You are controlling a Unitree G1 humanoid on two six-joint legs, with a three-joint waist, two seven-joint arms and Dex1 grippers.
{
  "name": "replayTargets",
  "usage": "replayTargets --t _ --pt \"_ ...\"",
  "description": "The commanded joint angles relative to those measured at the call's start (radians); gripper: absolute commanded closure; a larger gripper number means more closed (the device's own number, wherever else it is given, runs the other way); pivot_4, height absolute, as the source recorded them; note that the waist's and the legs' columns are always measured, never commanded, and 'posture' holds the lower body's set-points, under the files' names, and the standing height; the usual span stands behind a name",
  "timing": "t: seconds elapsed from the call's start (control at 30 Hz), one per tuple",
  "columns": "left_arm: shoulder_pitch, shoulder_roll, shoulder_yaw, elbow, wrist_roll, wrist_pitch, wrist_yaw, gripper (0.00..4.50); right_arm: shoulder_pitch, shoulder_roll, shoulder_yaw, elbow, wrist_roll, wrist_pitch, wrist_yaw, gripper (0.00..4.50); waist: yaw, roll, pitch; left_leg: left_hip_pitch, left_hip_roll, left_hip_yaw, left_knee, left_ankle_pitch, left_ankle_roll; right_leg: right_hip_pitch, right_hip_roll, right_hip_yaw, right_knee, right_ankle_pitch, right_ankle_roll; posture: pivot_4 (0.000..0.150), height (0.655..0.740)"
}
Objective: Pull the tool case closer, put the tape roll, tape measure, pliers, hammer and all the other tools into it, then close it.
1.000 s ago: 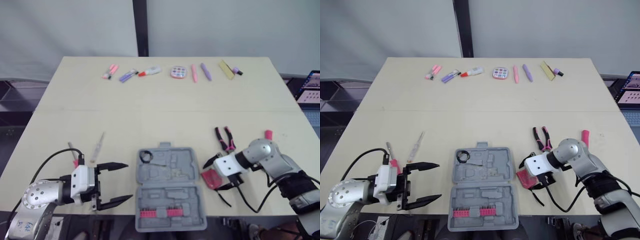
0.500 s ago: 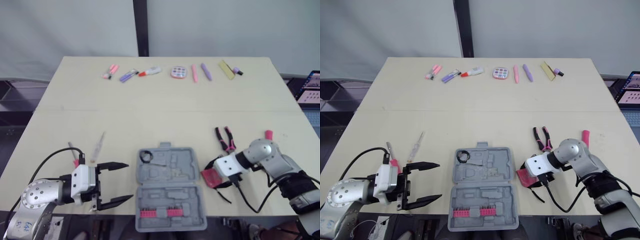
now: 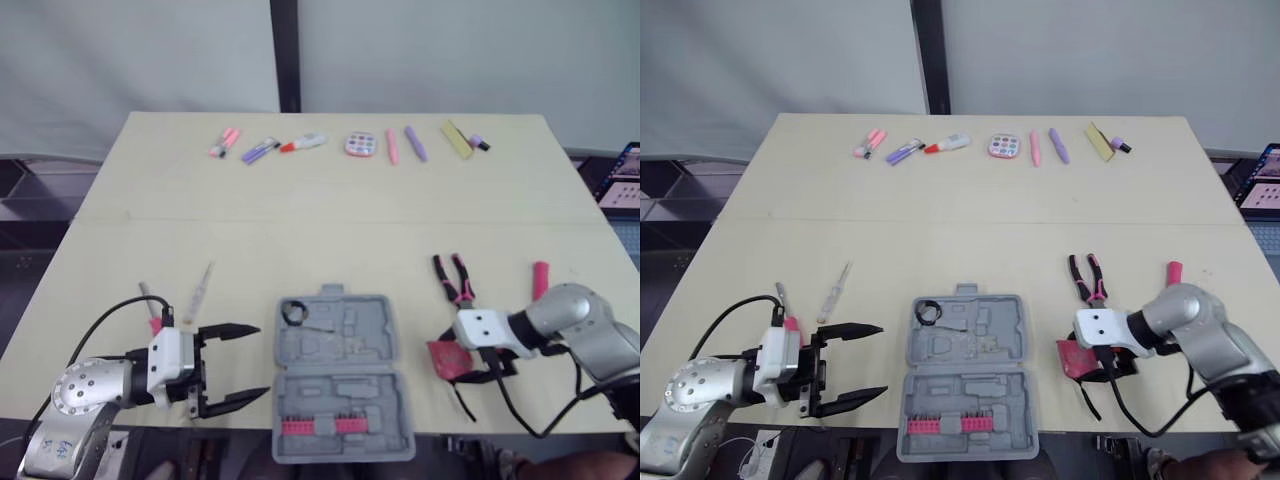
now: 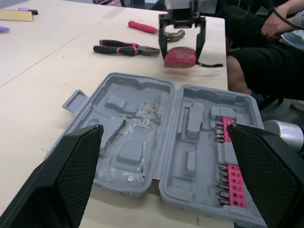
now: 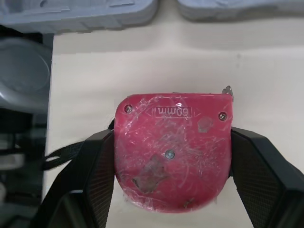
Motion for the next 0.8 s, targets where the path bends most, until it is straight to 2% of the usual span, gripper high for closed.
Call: replayTargets --t 0.03,0.2,0.4,0.53,0.73,0.8 --pt "-0.008 -0.006 -0.012 0.013 0.018 -0.049 -0.015 0.0 0.058 -0.021 -0.101 -0.206 0.066 0.221 -0.077 1.54 -0.005 0.0 0.0 0.0 0.0 0.0 0.0 0.0 0.0 0.0 0.0 0.0 0.0 0.0 0.0 0.15 0.7336" --pt "-0.026 -0.016 -0.044 0.037 0.021 -0.07 -0.031 0.0 0.131 -0.025 -0.167 -0.431 0.132 0.529 -0.179 1.54 -0.003 0.0 0.0 -0.002 0.0 0.0 0.0 0.0 0.0 -0.002 0.001 0.0 0.001 0.0 0.0 0.15 0.7336" --pt "-0.076 -0.023 -0.064 0.097 0.027 -0.091 -0.042 0.0 0.12 -0.008 -0.185 -0.538 0.163 0.686 -0.297 1.54 -0.002 0.0 0.0 -0.005 -0.001 0.0 0.002 0.0 0.0 -0.006 0.0 0.001 0.005 0.0 0.0 0.15 0.7336" --pt "-0.103 -0.012 -0.041 0.145 0.015 -0.094 -0.051 0.0 -0.034 -0.022 -0.138 -0.61 0.206 0.874 -0.359 1.54 -0.01 0.0 0.0 -0.007 -0.001 0.0 0.002 0.0 -0.001 -0.008 0.0 0.0 0.006 0.0 0.0 0.15 0.7336" --pt "-0.13 -0.004 -0.029 0.173 0.001 -0.085 -0.066 0.0 -0.422 0.035 0.108 -0.613 0.273 1.197 -0.43 1.54 -0.01 0.0 0.0 -0.008 0.0 0.0 0.002 0.001 -0.002 -0.012 0.0 0.001 0.008 0.0 0.0 0.15 0.7336" --pt "-0.126 -0.005 -0.023 0.17 -0.003 -0.079 -0.064 0.0 -0.52 0.066 0.194 -0.59 0.284 1.248 -0.455 1.54 -0.01 0.0 0.0 -0.009 -0.001 0.0 0.001 0.001 -0.002 -0.014 -0.001 0.001 0.009 0.0 0.0 0.15 0.7336"
